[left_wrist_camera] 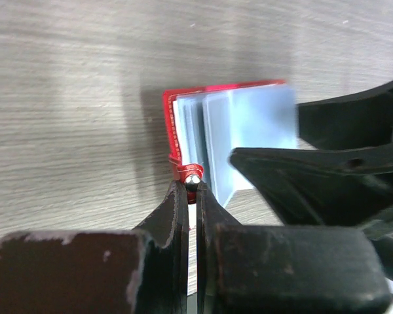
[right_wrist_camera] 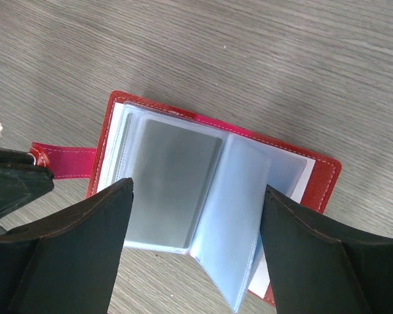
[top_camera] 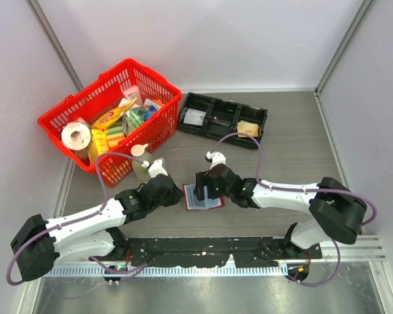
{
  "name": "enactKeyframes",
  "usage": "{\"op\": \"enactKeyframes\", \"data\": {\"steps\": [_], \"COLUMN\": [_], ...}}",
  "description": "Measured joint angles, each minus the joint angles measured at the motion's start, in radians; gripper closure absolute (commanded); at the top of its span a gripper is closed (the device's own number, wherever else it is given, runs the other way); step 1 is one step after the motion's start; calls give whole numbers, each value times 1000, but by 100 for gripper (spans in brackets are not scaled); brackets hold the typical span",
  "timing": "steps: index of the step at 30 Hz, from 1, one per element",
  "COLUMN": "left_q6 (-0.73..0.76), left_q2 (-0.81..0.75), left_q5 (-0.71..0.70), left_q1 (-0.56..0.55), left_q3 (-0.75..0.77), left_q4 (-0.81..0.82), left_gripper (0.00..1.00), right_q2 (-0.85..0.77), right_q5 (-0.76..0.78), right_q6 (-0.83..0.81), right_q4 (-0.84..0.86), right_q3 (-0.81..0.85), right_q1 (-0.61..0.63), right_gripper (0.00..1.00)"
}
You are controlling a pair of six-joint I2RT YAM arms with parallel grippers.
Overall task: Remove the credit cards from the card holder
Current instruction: Open the card holder at the center of the board.
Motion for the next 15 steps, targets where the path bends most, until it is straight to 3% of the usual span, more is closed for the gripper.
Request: {"op": "enactKeyframes", "data": {"steps": [12,15], "left_q6": [-29,-29], "left_q2": [-16,-23], "left_q5": [-15,-21], "left_q1": [0,0], "left_q3": [-61,-61], "left_q4": [-36,-41], "left_gripper": [99,89], "right_q2": [0,0], "right_q5": [54,92], "right_q6": [-19,-27], "right_q4": [-110,-149], "right_q3": [1,4], "right_q1": [0,0], "right_gripper": [20,20]}}
